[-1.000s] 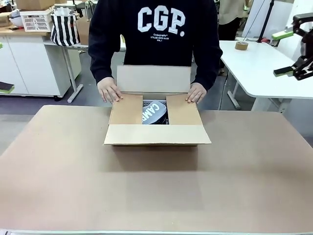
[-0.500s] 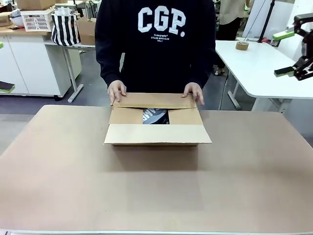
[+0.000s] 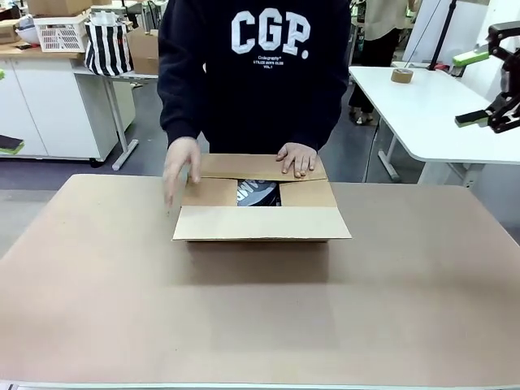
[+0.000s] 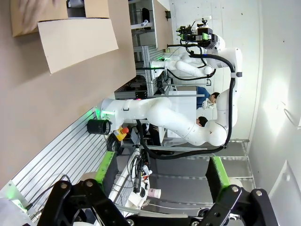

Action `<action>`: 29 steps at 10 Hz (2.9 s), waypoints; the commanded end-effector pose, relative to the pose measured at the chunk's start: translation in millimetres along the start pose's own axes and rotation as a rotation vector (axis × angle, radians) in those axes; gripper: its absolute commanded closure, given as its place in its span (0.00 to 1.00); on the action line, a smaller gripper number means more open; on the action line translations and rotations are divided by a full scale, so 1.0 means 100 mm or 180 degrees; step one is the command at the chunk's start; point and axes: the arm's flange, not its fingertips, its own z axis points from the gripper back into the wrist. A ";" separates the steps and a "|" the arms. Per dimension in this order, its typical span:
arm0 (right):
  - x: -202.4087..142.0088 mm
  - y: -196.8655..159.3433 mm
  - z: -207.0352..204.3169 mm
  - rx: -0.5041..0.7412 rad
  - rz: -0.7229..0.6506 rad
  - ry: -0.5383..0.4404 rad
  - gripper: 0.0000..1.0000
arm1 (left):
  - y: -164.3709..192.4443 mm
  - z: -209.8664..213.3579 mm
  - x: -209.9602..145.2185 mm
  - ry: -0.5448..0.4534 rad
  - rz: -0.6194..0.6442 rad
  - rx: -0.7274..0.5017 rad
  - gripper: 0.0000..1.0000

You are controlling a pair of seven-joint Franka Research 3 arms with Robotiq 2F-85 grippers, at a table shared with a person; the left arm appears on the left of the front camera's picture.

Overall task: Pack the gift set into the box.
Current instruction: Press and hold the closed box until the human finishes sealing it.

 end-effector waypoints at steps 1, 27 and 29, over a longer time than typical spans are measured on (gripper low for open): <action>0.01 0.04 -0.01 0.0076 -0.0017 -0.0007 0.00 | -0.01 -0.03 -0.01 -0.0014 -0.0043 -0.0079 0.00; 0.01 0.04 -0.01 0.0076 -0.0017 -0.0007 0.00 | -0.01 -0.03 -0.01 -0.0014 -0.0043 -0.0079 0.00; 0.01 0.04 -0.01 0.0076 -0.0017 -0.0007 0.00 | -0.01 -0.03 -0.01 -0.0014 -0.0043 -0.0079 0.00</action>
